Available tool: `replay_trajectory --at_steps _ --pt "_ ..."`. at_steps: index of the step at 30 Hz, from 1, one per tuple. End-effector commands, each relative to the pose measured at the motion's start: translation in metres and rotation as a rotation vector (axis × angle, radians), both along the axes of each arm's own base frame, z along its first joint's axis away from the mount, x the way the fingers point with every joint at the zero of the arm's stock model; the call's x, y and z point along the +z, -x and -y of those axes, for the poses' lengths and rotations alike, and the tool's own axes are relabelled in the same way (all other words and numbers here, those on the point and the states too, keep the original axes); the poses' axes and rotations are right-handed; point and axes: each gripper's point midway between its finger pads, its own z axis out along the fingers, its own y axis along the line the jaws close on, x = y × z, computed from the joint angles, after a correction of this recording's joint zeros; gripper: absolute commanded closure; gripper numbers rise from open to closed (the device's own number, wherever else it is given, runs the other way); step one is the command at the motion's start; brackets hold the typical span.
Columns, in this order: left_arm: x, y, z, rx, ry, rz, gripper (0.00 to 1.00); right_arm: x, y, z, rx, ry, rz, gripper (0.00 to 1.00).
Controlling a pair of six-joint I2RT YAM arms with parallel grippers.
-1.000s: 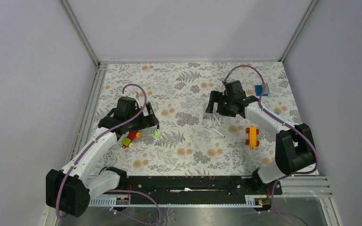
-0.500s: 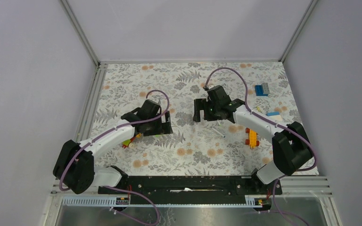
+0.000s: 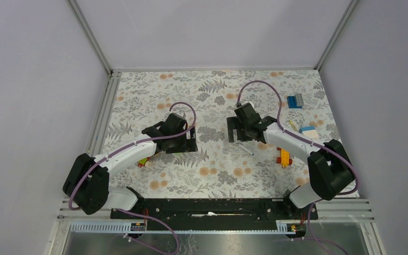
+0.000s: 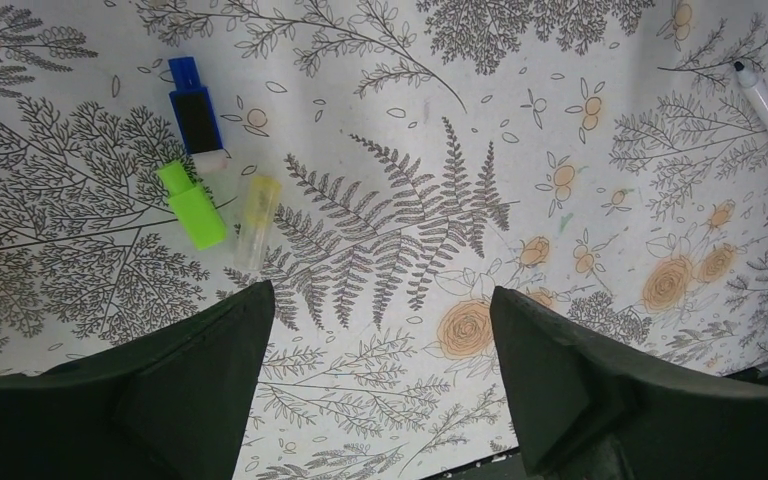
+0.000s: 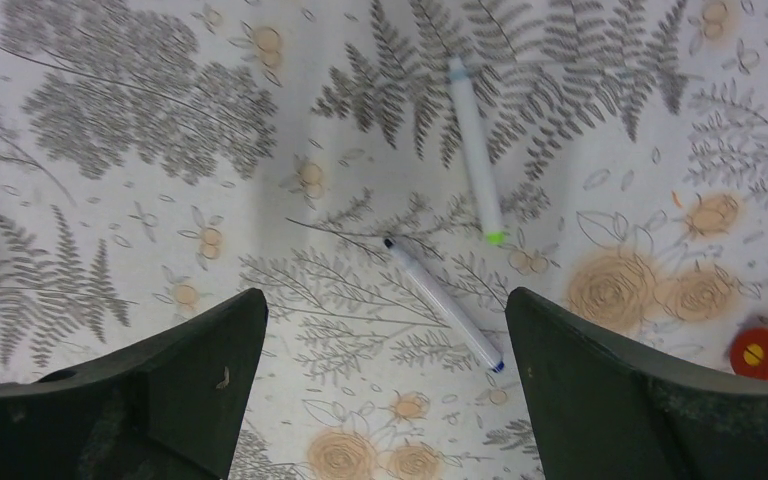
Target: Insert the pens into the pen caps
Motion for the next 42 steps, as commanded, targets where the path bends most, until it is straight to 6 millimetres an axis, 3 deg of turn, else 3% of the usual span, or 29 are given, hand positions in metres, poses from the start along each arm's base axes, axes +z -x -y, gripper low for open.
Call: replay_trajectory --at_steps 1,7,22,30,42 --pt "0.022 -0.022 0.007 0.030 0.028 0.094 0.14 0.001 0.010 0.024 -0.045 0.074 0.026 0.04" --pt "0.032 -0.027 0.006 0.033 0.026 0.132 0.14 -0.007 0.010 0.029 -0.070 0.091 0.024 0.05" --pt "0.041 -0.022 0.000 0.042 0.030 0.152 0.16 -0.014 -0.026 0.026 -0.082 0.193 0.057 0.11" --pt "0.038 -0.018 -0.005 0.050 0.022 0.152 0.17 -0.022 -0.042 0.030 -0.077 0.187 0.043 0.28" --pt "0.035 -0.016 -0.006 0.056 0.023 0.145 0.18 -0.052 -0.049 0.033 -0.071 0.138 -0.061 0.42"
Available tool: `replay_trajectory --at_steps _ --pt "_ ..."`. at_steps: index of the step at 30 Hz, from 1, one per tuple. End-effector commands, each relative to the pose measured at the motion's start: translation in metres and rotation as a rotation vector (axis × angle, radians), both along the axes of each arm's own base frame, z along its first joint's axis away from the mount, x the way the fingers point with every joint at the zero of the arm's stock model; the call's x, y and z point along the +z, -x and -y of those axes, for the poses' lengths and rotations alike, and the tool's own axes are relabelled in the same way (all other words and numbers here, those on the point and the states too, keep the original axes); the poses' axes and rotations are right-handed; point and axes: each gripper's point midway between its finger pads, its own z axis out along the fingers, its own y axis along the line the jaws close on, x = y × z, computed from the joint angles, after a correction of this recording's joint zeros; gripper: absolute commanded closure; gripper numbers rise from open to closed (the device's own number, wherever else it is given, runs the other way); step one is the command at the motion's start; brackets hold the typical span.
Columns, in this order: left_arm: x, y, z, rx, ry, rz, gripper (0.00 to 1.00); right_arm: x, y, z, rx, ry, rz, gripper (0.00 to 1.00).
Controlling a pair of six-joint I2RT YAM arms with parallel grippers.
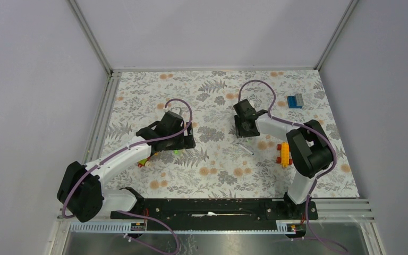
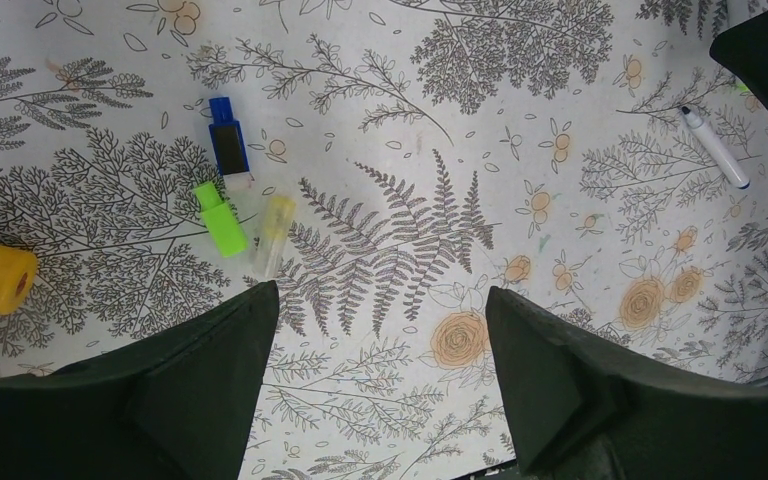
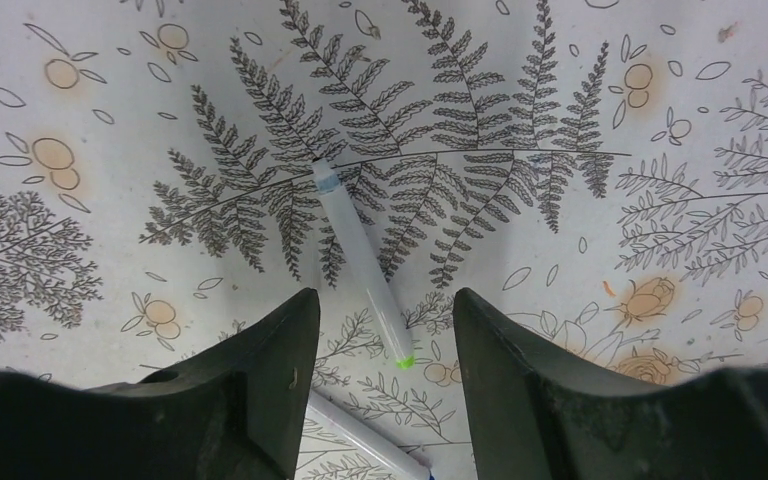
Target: Insert the pens into the pen caps
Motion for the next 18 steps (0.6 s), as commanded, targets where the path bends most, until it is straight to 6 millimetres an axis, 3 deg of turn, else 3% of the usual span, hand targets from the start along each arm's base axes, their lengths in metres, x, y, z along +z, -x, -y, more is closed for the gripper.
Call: replay_trajectory --at_steps 1,5,13,18 --pt "0.010 -0.006 0.001 0.018 0.018 0.046 0.18 0.003 -0.014 -0.007 0.009 -0.048 0.009 0.42" --pt "0.010 -0.007 0.001 0.020 0.015 0.047 0.18 -0.004 -0.011 -0.006 0.016 -0.047 -0.013 0.48" --pt "0.007 -0.008 0.001 0.019 0.010 0.040 0.18 -0.023 0.000 -0.006 0.021 -0.051 -0.077 0.69" --pt "0.006 -0.008 0.001 0.020 0.007 0.040 0.19 -0.028 0.005 -0.003 0.029 -0.035 -0.098 0.94"
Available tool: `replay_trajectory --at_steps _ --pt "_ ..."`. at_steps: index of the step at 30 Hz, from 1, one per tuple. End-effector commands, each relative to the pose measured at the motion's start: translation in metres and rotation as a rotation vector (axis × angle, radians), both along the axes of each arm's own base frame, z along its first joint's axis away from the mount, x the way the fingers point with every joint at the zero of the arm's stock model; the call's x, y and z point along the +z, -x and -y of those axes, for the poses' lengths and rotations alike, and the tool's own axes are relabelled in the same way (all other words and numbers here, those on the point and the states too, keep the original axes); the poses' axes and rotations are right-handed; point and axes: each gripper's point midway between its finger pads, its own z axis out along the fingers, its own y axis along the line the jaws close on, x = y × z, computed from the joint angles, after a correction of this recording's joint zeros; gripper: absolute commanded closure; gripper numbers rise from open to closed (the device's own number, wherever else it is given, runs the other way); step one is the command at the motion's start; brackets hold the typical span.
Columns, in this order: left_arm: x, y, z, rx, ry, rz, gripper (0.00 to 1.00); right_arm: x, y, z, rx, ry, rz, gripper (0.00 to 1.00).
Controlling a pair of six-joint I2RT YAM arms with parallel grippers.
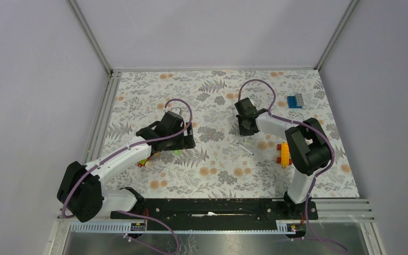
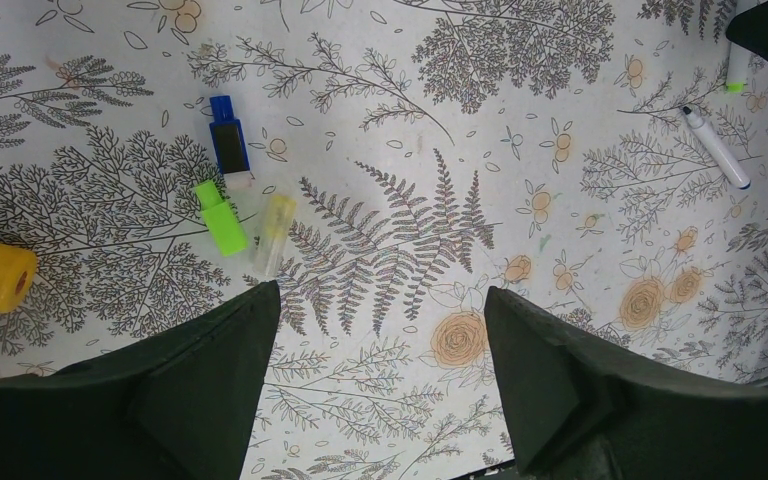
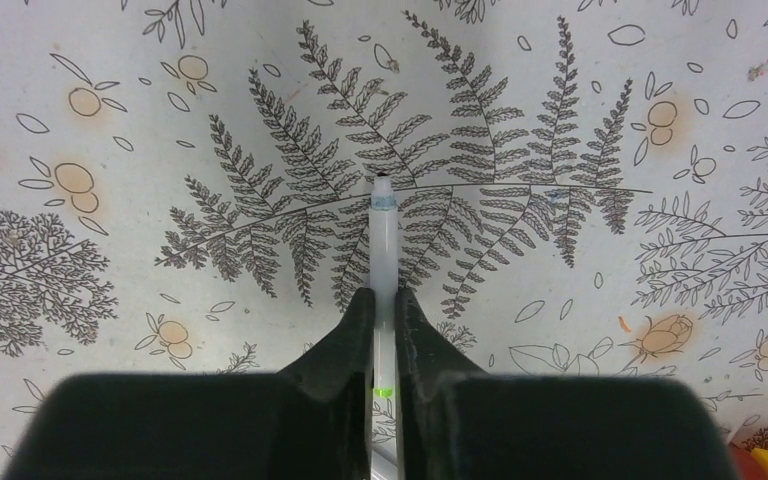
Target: Insert the pens into the pen caps
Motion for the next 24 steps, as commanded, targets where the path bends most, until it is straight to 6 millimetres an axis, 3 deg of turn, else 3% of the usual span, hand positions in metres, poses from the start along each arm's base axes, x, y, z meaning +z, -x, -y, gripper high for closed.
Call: replay_trajectory --at_steps 1,7,16,24 --pt "0.007 -0.009 0.002 0.017 0.008 0.043 0.19 -0.018 0.011 0.001 0.018 0.012 -0.076 0.98" --pt "0.008 -0.011 0.006 0.012 0.020 0.041 0.19 -0.005 0.007 -0.005 0.044 -0.012 -0.056 1.00" --pt "0.028 -0.019 0.019 -0.011 0.085 0.082 0.19 0.048 0.000 -0.035 0.115 -0.199 0.060 1.00" --pt "0.055 -0.027 0.044 -0.052 0.204 0.119 0.19 0.103 0.005 -0.062 0.188 -0.414 0.198 1.00"
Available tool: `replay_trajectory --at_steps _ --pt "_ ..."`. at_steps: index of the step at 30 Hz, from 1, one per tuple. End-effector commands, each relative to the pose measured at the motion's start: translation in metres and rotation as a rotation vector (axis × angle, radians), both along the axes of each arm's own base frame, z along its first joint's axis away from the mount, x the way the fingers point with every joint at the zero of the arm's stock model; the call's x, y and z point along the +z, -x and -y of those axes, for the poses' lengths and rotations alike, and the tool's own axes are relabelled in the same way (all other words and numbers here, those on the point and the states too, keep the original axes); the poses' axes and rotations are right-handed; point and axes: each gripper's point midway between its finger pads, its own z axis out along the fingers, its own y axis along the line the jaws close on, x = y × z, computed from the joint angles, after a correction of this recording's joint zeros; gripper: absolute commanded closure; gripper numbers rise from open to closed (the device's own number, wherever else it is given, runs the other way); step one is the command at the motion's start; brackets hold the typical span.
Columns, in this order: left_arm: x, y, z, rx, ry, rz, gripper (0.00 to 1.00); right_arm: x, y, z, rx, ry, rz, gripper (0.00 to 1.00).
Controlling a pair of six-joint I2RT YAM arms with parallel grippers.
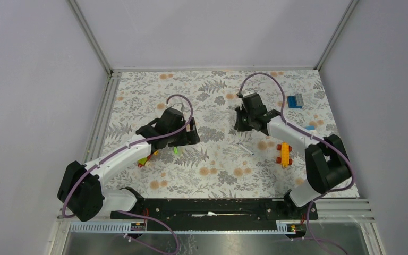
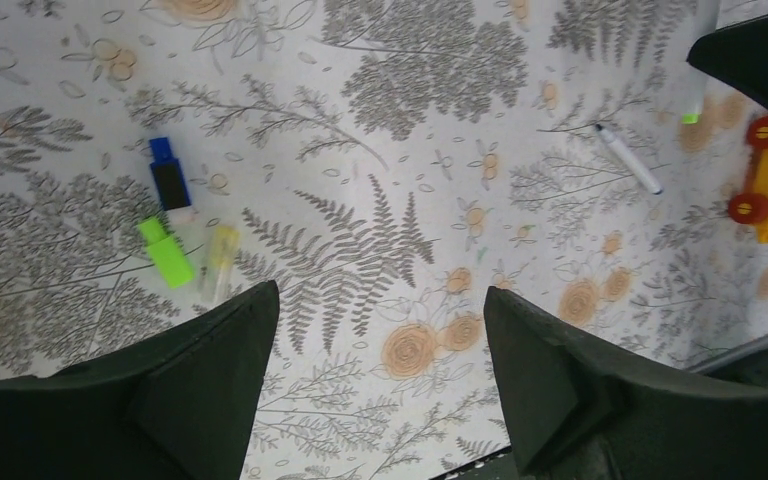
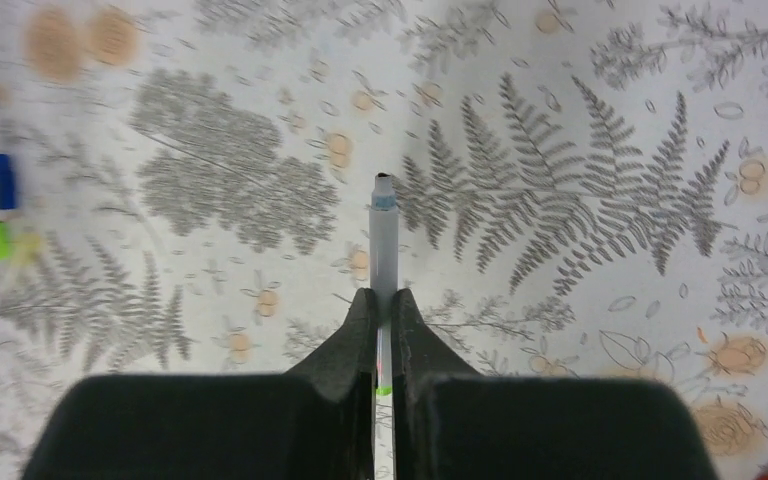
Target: Insert the pens into the pen caps
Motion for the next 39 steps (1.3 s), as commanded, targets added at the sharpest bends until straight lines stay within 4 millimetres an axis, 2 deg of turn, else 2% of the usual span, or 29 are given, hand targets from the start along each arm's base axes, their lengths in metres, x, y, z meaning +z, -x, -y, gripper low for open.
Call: replay_trajectory --at_steps 1,6,11,17,21,30,39 --pt "0.042 -0.019 0.031 -0.035 0.146 0.090 0.19 0.045 0.001 -0.026 0.067 -0.186 0.111 1.00" --pt "0.069 -0.021 0.051 -0.081 0.269 0.134 0.20 0.086 0.018 -0.051 0.187 -0.391 0.217 1.00" --pt "0.102 -0.018 0.066 -0.132 0.398 0.192 0.21 0.125 0.036 -0.066 0.276 -0.555 0.305 1.00" --pt "0.142 -0.010 0.078 -0.201 0.533 0.270 0.23 0.152 0.055 -0.077 0.382 -0.669 0.355 1.00" --pt "0.164 -0.004 0.084 -0.233 0.621 0.306 0.25 0.162 0.064 -0.081 0.436 -0.715 0.369 1.00" --pt "0.180 0.000 0.092 -0.271 0.698 0.326 0.32 0.179 0.083 -0.087 0.531 -0.780 0.409 1.00" --pt "0.178 0.000 0.097 -0.267 0.752 0.295 0.36 0.188 0.094 -0.090 0.584 -0.814 0.436 1.00"
